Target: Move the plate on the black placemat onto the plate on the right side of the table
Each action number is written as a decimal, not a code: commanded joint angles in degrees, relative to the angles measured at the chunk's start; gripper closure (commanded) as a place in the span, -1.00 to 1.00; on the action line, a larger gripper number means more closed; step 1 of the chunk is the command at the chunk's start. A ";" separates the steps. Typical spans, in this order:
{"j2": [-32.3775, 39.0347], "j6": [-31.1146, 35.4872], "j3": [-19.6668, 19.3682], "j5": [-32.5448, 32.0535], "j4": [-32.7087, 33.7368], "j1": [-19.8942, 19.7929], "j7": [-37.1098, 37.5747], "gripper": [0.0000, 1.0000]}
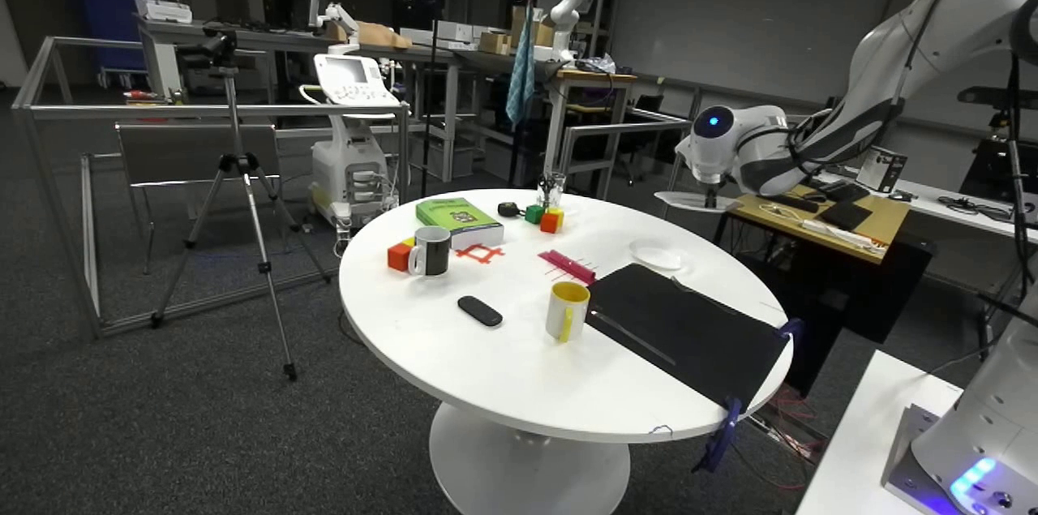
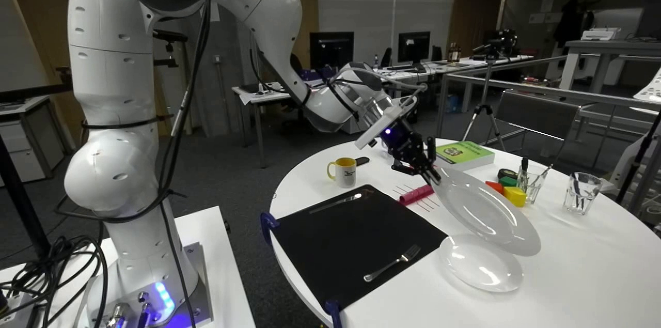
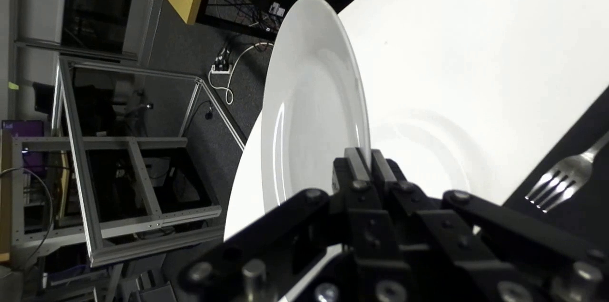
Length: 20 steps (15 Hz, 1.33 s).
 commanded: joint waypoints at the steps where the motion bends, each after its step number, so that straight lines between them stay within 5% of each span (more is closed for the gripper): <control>1: 2.64 0.13 -1.87 -0.71 5.67 -1.93 -0.62 0.97; 20: 9.43 0.06 -2.90 0.32 7.91 -2.66 1.99 0.97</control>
